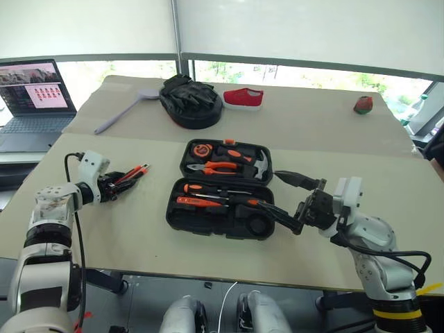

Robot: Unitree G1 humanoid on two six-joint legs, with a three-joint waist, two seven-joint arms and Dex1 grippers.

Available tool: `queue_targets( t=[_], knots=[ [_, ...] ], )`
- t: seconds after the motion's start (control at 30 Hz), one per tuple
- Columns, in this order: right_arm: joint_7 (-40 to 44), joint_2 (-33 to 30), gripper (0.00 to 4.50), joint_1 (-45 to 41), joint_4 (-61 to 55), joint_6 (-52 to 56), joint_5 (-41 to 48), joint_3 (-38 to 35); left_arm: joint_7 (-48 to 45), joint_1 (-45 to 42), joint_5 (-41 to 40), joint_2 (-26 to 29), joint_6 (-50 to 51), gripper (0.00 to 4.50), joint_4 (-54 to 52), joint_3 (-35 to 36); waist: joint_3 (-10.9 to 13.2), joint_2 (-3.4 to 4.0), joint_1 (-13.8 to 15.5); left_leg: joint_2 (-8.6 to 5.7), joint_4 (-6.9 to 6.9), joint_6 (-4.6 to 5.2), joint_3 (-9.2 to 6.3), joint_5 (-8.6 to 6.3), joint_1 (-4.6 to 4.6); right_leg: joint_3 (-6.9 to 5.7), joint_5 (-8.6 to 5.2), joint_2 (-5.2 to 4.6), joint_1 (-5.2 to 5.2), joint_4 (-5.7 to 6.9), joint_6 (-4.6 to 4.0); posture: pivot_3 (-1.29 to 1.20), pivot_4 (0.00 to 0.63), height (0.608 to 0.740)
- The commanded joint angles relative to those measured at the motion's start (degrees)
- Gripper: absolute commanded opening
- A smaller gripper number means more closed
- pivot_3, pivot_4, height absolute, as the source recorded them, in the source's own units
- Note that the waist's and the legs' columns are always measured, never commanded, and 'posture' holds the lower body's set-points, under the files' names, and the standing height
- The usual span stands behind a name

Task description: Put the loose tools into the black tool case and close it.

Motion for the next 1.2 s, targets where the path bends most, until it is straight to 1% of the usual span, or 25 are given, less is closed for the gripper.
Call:
queue_targets(
  t=[0.03, 0.07, 0.1, 0.13, 0.2, 0.27, 0.33, 0.37, 0.4, 0.47, 0.53, 0.6, 0.67, 0.77, 0.93, 1.03, 1.13, 1.2],
  knots=[
    [0.46, -0.61, 4.5, 0.17, -1.66, 0.01, 1.44, -1.21, -5.11, 3.13, -5.13, -1.81, -4.48, 1.54, -4.34, 3.79, 0.0, 0.0, -0.04, 0.0, 0.0, 0.03, 0.0, -0.01, -0.01, 0.0, 0.0, -0.01, -0.01, 0.0, 0.0, 0.0, 0.15, 0.74],
    [0.51, -0.74, 4.5, -0.01, -1.52, 0.04, 1.54, -1.28, -7.14, 3.75, -7.11, -2.07, -4.18, 1.54, -7.21, 4.84, 0.0, 0.0, -0.03, 0.0, 0.0, 0.05, 0.01, -0.02, -0.03, 0.0, 0.0, -0.01, -0.02, -0.02, 0.0, 0.0, 0.15, 0.74],
    [0.65, -0.98, 4.5, -0.12, -1.33, -0.06, 1.6, -1.46, -11.18, 5.03, -10.13, -2.39, -2.68, 1.54, -12.02, 5.42, 0.01, -0.01, -0.01, 0.0, 0.02, 0.08, 0.01, -0.01, -0.09, -0.02, 0.01, -0.05, -0.06, -0.02, -0.01, 0.0, 0.15, 0.74],
    [0.89, -1.48, 4.5, -0.23, -1.2, -0.08, 1.61, -1.74, -14.56, 6.5, -11.96, -2.2, -1.04, 1.54, -17.3, 4.77, 0.02, -0.03, 0.11, 0.0, 0.06, 0.1, 0.0, -0.01, -0.18, -0.04, 0.01, -0.04, -0.11, -0.02, -0.01, 0.0, 0.15, 0.74],
    [1.65, -3.1, 4.5, -0.12, -1.57, 0.75, 2.37, -2.75, -18.43, 9.08, -12.17, -1.39, -0.86, 1.54, -27.12, 1.77, 0.04, -0.05, 0.24, -0.01, 0.13, 0.19, -0.01, 0.03, -0.3, -0.09, 0.01, -0.04, -0.18, -0.02, 0.0, 0.0, 0.15, 0.74],
    [4.93, -6.84, 4.5, 1.0, -1.68, 1.42, 3.03, -3.96, -21.14, 9.92, -11.88, -1.32, -0.33, 1.54, -37.97, -2.42, 0.04, -0.06, 0.67, -0.04, 0.16, 0.19, -0.01, 0.03, -0.42, -0.09, 0.02, -0.07, -0.27, -0.03, -0.01, 0.0, 0.15, 0.74],
    [7.0, -9.31, 4.5, 1.87, -0.42, 1.31, 3.18, -5.04, -23.18, 9.75, -11.58, -1.87, 0.23, 1.54, -44.61, -6.04, 0.04, -0.05, 1.14, -0.06, 0.19, 0.23, -0.01, 0.03, -0.52, -0.1, 0.04, -0.08, -0.32, -0.05, 0.02, 0.0, 0.15, 0.74],
    [7.52, -9.99, 4.5, 2.06, 0.35, 1.14, 3.11, -5.44, -23.84, 9.59, -11.21, -2.08, 0.36, 1.54, -46.5, -7.52, 0.04, -0.05, 1.25, -0.06, 0.19, 0.31, -0.01, 0.06, -0.51, -0.08, 0.03, -0.09, -0.3, -0.05, 0.03, 0.0, 0.15, 0.74],
    [8.63, -10.99, 4.5, 2.39, 0.96, 0.92, 2.67, -5.58, -25.05, 9.14, -9.4, -2.28, 0.02, 1.54, -48.0, -10.64, 0.04, -0.05, 1.27, -0.06, 0.19, 0.38, -0.01, 0.08, -0.5, -0.06, 0.03, -0.07, -0.28, -0.06, 0.04, 0.0, 0.15, 0.74],
    [9.53, -11.82, 4.5, 2.62, 1.33, 1.22, 2.76, -5.81, -25.98, 8.4, -7.02, -2.61, -0.48, 1.54, -49.46, -14.58, 0.04, -0.04, 1.19, -0.06, 0.19, 0.41, -0.01, 0.1, -0.44, -0.04, 0.01, -0.02, -0.23, -0.06, 0.06, 0.0, 0.15, 0.74],
    [8.52, -11.47, 4.5, 2.39, 0.8, 2.59, 4.06, -6.19, -25.61, 7.45, -5.45, -3.41, 0.25, 1.54, -50.06, -17.37, 0.04, -0.04, 0.92, -0.03, 0.15, 0.42, -0.01, 0.1, -0.33, 0.02, 0.0, 0.09, -0.19, -0.06, 0.08, 0.0, 0.15, 0.74],
    [7.36, -10.92, 4.5, 3.06, -0.75, 3.09, 4.17, -6.14, -24.97, 6.31, -2.12, -4.65, -0.51, 1.54, -49.74, -21.06, 0.04, -0.05, 0.83, 0.01, 0.14, 0.39, -0.02, 0.13, -0.32, 0.03, 0.0, 0.16, -0.2, -0.05, 0.07, 0.0, 0.15, 0.74],
    [6.4, -10.57, 4.5, 4.14, -2.24, 3.38, 4.21, -6.14, -23.99, 5.71, 0.4, -5.19, -0.7, 1.54, -49.36, -23.11, 0.04, -0.05, 0.94, 0.01, 0.13, 0.37, -0.06, 0.15, -0.32, 0.0, -0.01, 0.17, -0.2, -0.04, 0.06, 0.0, 0.15, 0.74],
    [4.82, -10.12, 4.5, 6.1, -4.51, 3.91, 4.47, -6.45, -21.19, 4.98, 2.79, -6.47, -0.45, 1.54, -48.55, -24.15, 0.04, -0.05, 1.06, 0.01, 0.13, 0.41, -0.07, 0.13, -0.34, 0.02, -0.01, 0.15, -0.2, -0.05, 0.06, 0.0, 0.15, 0.74],
    [2.72, -9.66, 4.5, 7.45, -6.64, 4.75, 4.75, -6.61, -22.65, 4.65, 3.56, -6.28, 0.55, 1.54, -49.68, -25.93, 0.04, -0.05, 1.26, -0.01, 0.17, 0.53, -0.08, 0.08, -0.38, 0.01, 0.0, 0.08, -0.19, -0.09, 0.09, 0.0, 0.15, 0.74],
    [2.68, -10.1, 4.5, 8.16, -7.5, 5.21, 4.77, -6.48, -23.16, 4.14, 4.48, -6.11, -0.8, 1.54, -49.3, -26.92, 0.04, -0.05, 1.32, -0.01, 0.17, 0.54, -0.09, 0.07, -0.38, 0.0, -0.01, 0.07, -0.19, -0.09, 0.09, 0.0, 0.15, 0.74],
    [3.97, -11.91, 4.5, 8.89, -8.43, 6.02, 4.55, -6.19, -21.5, 3.43, 4.99, -7.52, 1.52, 1.54, -49.32, -27.38, 0.04, -0.04, 1.34, -0.02, 0.17, 0.55, -0.11, 0.07, -0.4, -0.01, -0.01, 0.08, -0.19, -0.1, 0.1, 0.0, 0.15, 0.74],
    [3.74, -12.0, 4.5, 8.59, -8.52, 6.24, 4.62, -6.12, -21.1, 3.42, 5.74, -7.81, 1.42, 1.54, -49.12, -27.94, 0.04, -0.05, 1.34, -0.02, 0.19, 0.59, -0.11, 0.05, -0.4, -0.01, -0.01, 0.07, -0.17, -0.11, 0.1, 0.0, 0.15, 0.74]
  ],
)
